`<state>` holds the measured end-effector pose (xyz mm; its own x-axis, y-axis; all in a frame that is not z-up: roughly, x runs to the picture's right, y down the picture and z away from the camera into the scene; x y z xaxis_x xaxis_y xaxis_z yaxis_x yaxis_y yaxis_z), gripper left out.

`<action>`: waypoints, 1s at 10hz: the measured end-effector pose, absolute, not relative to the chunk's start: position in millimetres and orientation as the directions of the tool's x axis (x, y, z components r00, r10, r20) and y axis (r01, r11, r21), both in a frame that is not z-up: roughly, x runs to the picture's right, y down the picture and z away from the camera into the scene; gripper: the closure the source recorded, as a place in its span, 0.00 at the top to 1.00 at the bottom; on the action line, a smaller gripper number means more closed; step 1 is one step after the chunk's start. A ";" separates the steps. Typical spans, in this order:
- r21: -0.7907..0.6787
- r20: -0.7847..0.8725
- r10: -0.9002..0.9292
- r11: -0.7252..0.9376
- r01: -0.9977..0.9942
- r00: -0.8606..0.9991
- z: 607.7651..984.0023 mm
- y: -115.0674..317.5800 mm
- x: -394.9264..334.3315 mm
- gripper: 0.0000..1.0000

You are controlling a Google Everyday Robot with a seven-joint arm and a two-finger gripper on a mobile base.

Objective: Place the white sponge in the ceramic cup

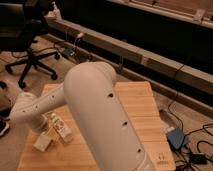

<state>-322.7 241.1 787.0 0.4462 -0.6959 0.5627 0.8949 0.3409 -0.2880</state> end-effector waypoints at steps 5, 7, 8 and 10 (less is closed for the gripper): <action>-0.308 0.560 -0.689 0.342 0.888 0.460 798.0 243.5 -317.2 0.79; -0.315 0.562 -0.684 0.342 0.885 0.464 801.3 245.4 -317.5 0.61; -0.319 0.563 -0.683 0.341 0.884 0.467 802.7 246.1 -316.8 0.52; -0.327 0.563 -0.681 0.338 0.883 0.469 804.9 247.7 -315.8 0.50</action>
